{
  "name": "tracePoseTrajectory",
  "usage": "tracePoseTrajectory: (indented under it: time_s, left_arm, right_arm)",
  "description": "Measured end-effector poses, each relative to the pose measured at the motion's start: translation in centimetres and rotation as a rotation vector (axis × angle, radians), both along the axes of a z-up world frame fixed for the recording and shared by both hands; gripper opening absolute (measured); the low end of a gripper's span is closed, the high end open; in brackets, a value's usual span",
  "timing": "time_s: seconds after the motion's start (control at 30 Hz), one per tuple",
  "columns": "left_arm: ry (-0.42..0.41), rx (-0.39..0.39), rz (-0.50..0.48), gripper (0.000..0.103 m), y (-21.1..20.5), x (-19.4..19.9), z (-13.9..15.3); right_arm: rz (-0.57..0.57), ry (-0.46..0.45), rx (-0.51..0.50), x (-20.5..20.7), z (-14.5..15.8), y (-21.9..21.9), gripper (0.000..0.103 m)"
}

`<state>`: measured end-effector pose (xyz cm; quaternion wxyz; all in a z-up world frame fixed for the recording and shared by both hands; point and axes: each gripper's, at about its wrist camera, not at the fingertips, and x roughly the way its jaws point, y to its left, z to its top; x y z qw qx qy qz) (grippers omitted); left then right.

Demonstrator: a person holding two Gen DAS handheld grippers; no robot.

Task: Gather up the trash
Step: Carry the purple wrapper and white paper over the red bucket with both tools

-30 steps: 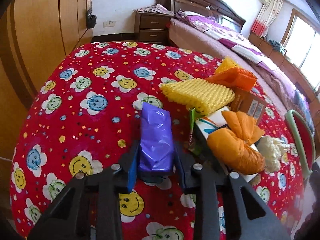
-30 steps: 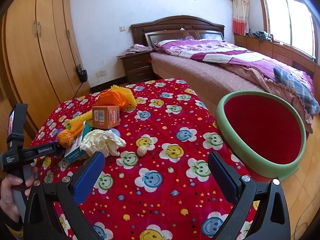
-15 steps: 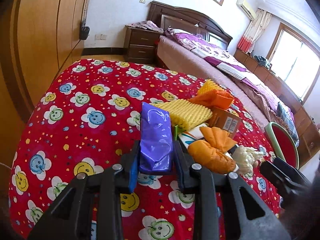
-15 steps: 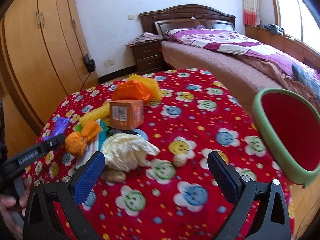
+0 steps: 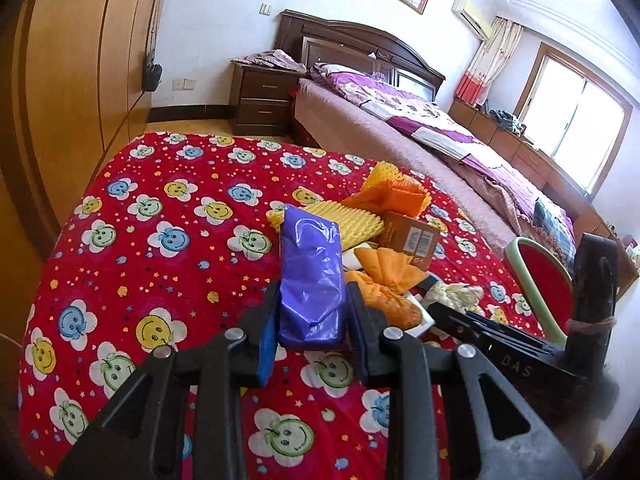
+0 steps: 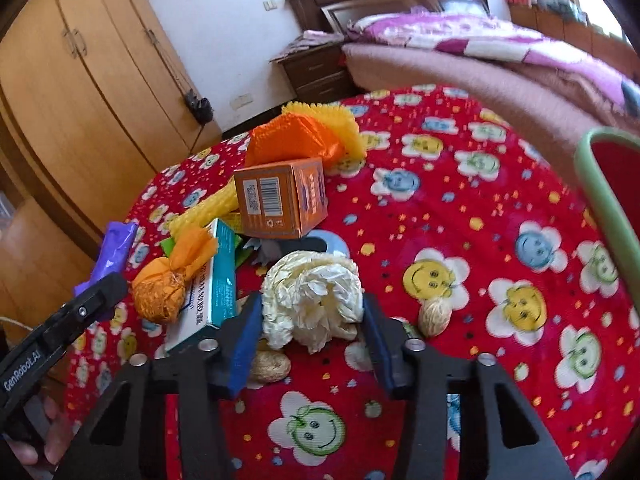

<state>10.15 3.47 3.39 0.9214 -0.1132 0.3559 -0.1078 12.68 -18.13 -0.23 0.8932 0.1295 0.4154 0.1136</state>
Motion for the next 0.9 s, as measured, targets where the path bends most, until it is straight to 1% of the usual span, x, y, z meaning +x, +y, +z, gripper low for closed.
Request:
tracePoseTrajectory:
  time_s: [0.1,0.23,0.47,0.57,0.67,0.9]
  left_arm:
    - [-0.009,-0.005,-0.005,0.031,-0.3,-0.7,0.8]
    - [-0.017,0.001,-0.016,0.031,-0.9,-1.2,1.6]
    - [-0.028,-0.025,-0.043,0.031,-2.4,-2.5,3.1]
    - [-0.017,-0.036,-0.075,0.031,-3.7,-2.8,3.4]
    - [-0.005,-0.067,-0.112,0.031,-5.0,-3.1,3.9]
    - [-0.002,-0.079,-0.189,0.031,-8.4,-3.7,5.0]
  right_arm:
    - [0.003,-0.022,-0.016,-0.7,0.7,0.0,0.031]
    - [0.003,-0.071,0.021,-2.3,2.2,-0.8,0.028]
    - [-0.029,-0.134,0.069,-5.0,4.3,-3.1,0.027]
    - [-0.056,-0.156,0.079,-6.2,5.2,-4.5,0.027]
    - [-0.087,-0.177,0.087,-7.4,6.1,-6.0,0.027]
    - [-0.164,-0.229,0.104,-9.7,7.6,-10.2,0.027]
